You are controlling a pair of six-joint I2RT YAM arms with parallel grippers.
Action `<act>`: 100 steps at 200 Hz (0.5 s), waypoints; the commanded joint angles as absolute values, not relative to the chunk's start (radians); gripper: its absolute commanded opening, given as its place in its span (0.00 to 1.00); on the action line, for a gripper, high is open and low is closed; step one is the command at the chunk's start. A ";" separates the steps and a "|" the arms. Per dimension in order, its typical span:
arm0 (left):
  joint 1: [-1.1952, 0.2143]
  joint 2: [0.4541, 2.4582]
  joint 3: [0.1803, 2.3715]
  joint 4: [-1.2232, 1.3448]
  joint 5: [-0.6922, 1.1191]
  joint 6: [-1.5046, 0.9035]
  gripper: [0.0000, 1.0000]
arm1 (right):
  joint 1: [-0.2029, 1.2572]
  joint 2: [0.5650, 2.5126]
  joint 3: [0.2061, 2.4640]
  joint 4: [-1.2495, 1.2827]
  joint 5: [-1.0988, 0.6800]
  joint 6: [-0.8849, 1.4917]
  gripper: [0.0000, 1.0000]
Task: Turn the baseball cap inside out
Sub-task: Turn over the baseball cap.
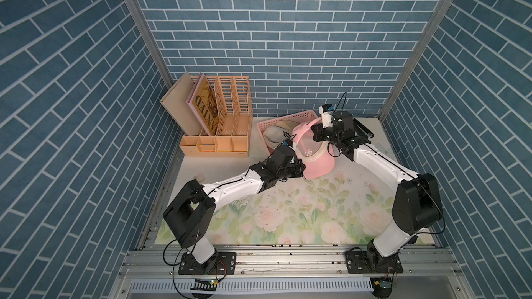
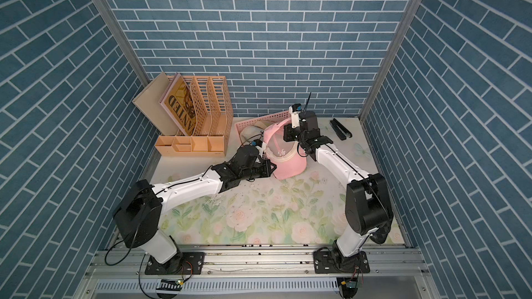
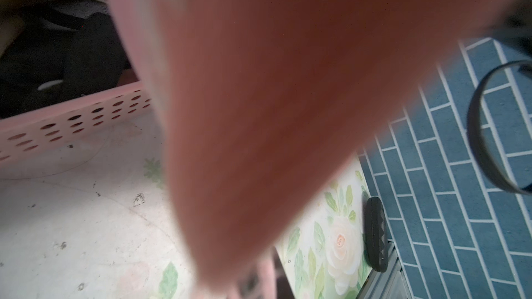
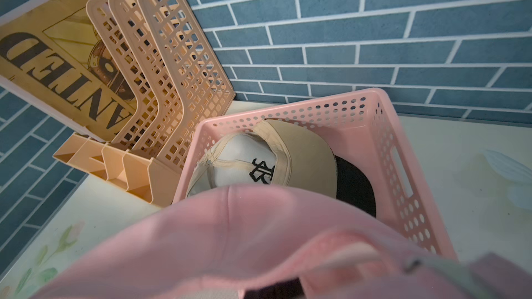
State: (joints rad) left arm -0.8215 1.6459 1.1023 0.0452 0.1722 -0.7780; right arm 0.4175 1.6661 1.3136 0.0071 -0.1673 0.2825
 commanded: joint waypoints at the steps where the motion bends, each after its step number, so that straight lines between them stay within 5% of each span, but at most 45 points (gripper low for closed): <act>1: -0.838 1.628 1.125 0.041 0.151 -0.751 0.00 | 0.405 1.637 1.326 0.127 -0.052 0.348 0.01; 52: -0.872 1.640 1.114 0.093 0.192 -0.794 0.00 | 0.393 1.681 1.390 0.098 -0.007 0.350 0.03; 100: -0.807 1.650 1.112 0.206 0.303 -0.907 0.00 | 0.423 1.575 1.269 0.050 -0.092 0.314 0.26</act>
State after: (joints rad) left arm -0.8455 1.6463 1.1023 0.1036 0.2333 -0.8429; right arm 0.4053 1.6592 1.3190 0.0853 -0.0544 0.3283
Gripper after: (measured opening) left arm 0.087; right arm 0.194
